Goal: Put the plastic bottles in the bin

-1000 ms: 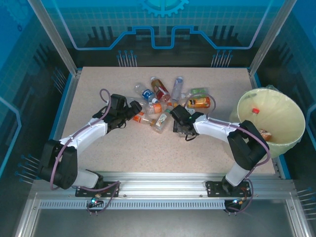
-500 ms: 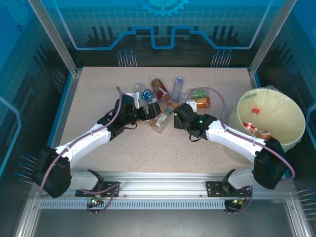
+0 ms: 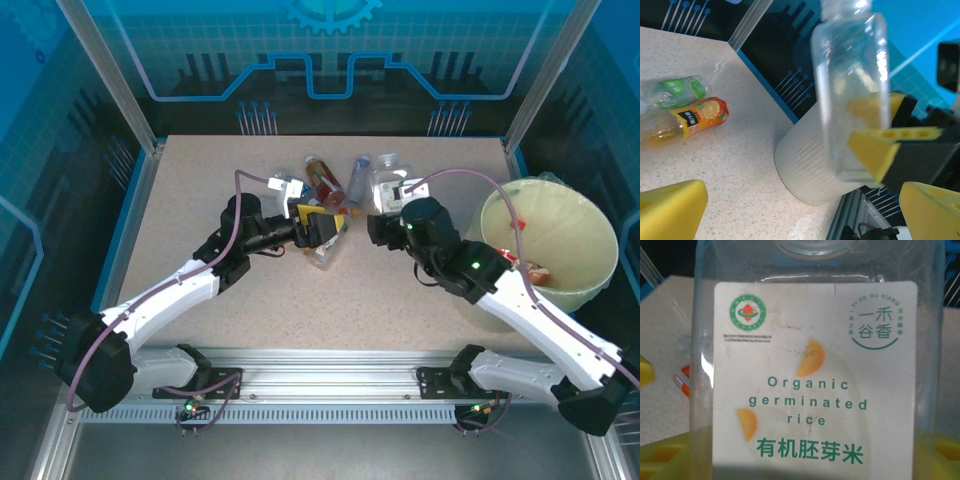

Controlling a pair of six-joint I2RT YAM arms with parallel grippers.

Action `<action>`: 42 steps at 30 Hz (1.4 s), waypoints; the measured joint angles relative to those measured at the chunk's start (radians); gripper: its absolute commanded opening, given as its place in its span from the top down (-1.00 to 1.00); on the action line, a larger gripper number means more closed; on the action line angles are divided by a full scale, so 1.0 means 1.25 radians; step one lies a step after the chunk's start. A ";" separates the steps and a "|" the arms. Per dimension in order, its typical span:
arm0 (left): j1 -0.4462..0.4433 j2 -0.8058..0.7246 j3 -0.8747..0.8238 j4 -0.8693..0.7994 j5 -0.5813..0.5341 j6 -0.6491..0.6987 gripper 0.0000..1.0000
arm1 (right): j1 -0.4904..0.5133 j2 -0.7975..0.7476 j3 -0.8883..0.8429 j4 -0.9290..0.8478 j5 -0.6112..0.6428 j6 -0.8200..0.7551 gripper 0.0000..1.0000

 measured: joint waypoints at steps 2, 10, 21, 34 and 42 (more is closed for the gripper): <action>-0.002 0.001 0.000 0.010 0.009 0.000 -0.98 | -0.007 -0.023 0.024 -0.016 0.006 -0.024 -0.07; -0.003 0.022 0.000 0.013 0.008 0.000 -0.98 | -0.134 -0.107 0.082 -0.075 0.029 -0.068 -0.06; -0.004 0.023 0.000 -0.040 -0.078 0.004 -0.98 | -0.480 -0.139 0.110 -0.240 0.039 -0.080 -0.07; -0.004 0.024 0.001 -0.078 -0.216 -0.002 -0.98 | -0.734 -0.111 0.043 -0.321 0.180 -0.088 -0.12; -0.004 0.030 0.001 -0.124 -0.315 -0.018 -0.98 | -0.782 -0.111 0.026 -0.331 0.214 -0.053 -0.34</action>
